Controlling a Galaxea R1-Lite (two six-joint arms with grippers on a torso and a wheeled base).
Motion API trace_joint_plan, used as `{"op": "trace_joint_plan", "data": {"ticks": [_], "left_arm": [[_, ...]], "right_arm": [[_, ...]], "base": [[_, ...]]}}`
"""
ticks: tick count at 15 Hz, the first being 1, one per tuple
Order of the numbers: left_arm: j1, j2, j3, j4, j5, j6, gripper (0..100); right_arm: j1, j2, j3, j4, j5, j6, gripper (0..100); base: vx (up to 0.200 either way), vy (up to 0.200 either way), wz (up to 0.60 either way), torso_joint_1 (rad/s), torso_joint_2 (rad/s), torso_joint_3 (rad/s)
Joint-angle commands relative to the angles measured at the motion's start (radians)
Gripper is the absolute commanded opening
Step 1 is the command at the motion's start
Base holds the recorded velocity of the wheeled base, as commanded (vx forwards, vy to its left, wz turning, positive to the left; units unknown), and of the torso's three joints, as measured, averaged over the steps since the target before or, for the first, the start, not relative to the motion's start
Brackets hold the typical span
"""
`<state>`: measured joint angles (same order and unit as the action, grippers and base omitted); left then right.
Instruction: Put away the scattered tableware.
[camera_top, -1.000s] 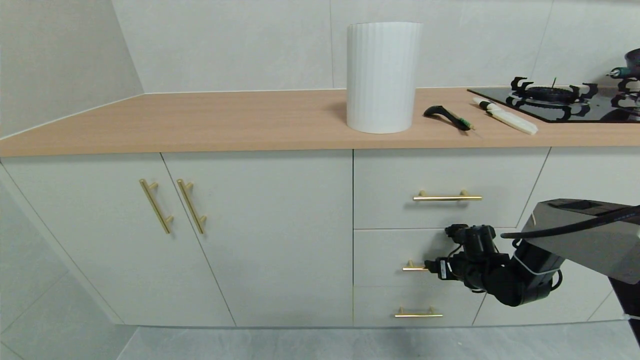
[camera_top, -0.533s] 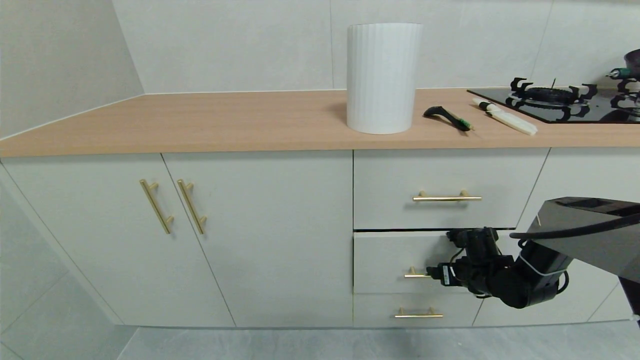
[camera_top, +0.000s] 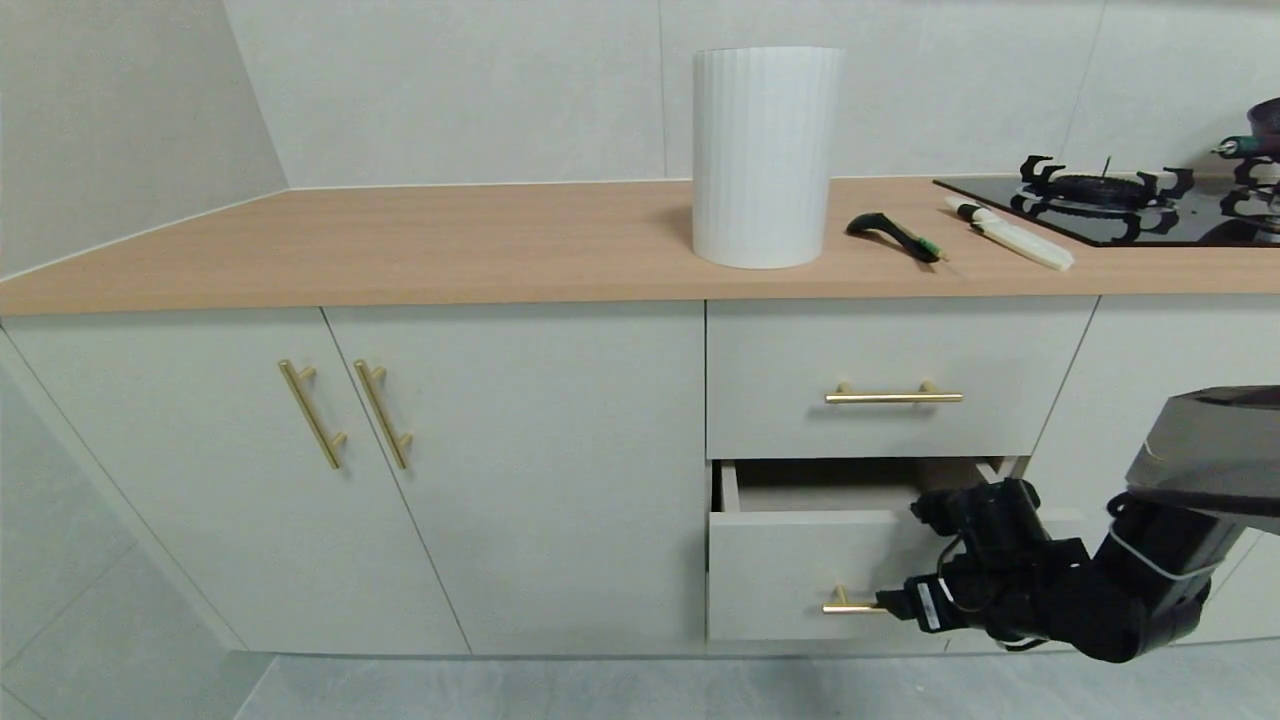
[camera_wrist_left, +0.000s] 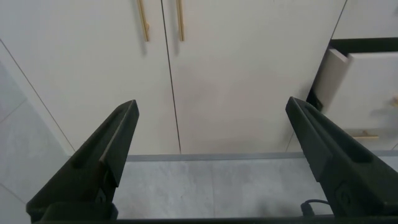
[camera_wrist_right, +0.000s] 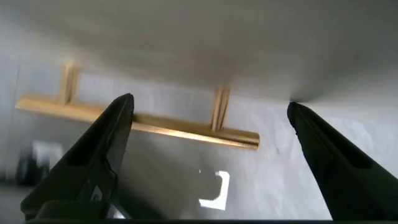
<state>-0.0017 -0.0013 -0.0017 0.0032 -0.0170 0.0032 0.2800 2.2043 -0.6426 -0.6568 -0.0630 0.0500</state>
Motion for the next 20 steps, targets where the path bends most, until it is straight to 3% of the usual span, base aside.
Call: {"op": "trace_joint_plan", "data": {"ticks": [1,4,9,20], "left_arm": [[0.000,0.001,0.000,0.000,0.000,0.000,100],[0.000,0.001,0.000,0.000,0.000,0.000,100],[0.000,0.001,0.000,0.000,0.000,0.000,100],[0.000,0.001,0.000,0.000,0.000,0.000,100]], "right_arm": [[0.039,-0.262,0.050,0.180,0.015,-0.018,100],[0.087,-0.477,-0.009,0.416,0.028,-0.013,100],[0.085,-0.609,-0.062,0.410,0.011,0.042,100],[0.064,-0.209,-0.022,-0.044,-0.123,0.079,100]], "base": [[0.000,0.000,0.00,0.000,0.00,0.000],[0.000,0.000,0.00,0.000,0.00,0.000],[0.000,0.000,0.00,0.000,0.00,0.000],[0.000,0.000,0.00,0.000,0.00,0.000]]}}
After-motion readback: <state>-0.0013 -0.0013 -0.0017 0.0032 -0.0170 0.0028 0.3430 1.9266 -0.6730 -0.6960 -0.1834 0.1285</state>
